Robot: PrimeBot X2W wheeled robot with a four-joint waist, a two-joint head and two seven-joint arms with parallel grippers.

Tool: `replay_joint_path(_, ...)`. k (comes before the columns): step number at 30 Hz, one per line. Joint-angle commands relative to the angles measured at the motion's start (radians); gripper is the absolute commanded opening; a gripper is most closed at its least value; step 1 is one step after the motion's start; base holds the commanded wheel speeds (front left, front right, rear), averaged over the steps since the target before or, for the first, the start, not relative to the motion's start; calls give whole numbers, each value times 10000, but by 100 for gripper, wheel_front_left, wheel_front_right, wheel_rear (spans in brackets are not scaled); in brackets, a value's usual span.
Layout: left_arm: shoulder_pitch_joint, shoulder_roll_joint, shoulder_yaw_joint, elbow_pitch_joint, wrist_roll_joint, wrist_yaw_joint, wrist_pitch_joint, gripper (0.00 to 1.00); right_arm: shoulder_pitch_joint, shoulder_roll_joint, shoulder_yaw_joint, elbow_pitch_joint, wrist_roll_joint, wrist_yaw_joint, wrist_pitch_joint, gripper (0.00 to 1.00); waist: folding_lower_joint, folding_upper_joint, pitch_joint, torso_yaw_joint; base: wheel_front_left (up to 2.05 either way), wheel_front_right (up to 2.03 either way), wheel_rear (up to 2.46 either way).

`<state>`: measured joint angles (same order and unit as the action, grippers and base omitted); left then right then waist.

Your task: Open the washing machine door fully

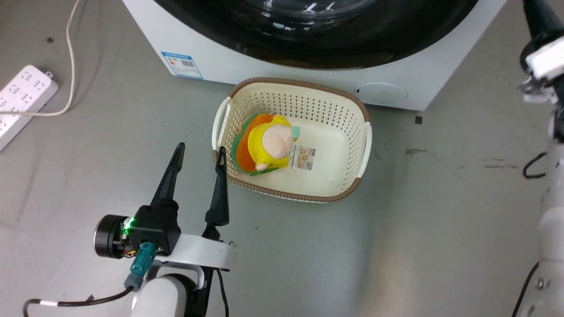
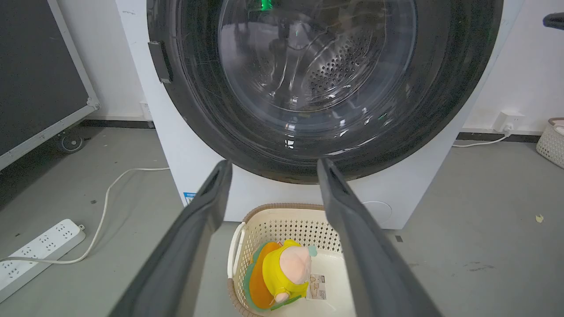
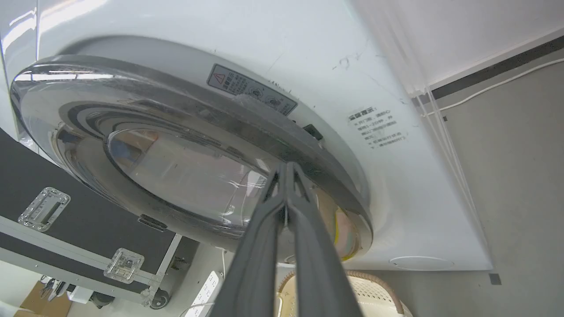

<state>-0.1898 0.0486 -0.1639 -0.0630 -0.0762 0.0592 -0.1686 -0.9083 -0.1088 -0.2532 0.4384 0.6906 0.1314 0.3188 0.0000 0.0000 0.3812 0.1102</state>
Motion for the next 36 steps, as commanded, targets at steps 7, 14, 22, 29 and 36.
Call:
replay_joint_path(7, -353, 12, -254, -127, -164, 111, -211, 100, -1649, -279, -610, 1394, 442, -5, 829, 0, 0, 0, 462, 244, 0, 0, 0)
replay_joint_path(14, -576, 12, -527, -179, -320, 237, -357, 100, -3165, -588, -1201, 2765, 670, -5, 1666, 0, 0, 0, 919, 482, 0, 0, 0)
replay_joint_path(22, -939, 14, -860, -237, -559, 422, -566, 100, -5123, -1075, -2003, 4642, 1030, -6, 2888, 0, 0, 0, 1481, 806, 0, 0, 0)
replay_joint_path(29, -1050, 15, -952, -190, -662, 537, -712, 100, -5352, -1197, -2254, 5338, 1360, -7, 3776, 0, 0, 0, 1421, 830, 0, 0, 0)
replay_joint_path(36, -973, 16, -1023, -42, -671, 530, -859, 100, -4661, -925, -2448, 5362, 2018, -7, 4656, 0, 0, 0, 874, 620, 0, 0, 0)
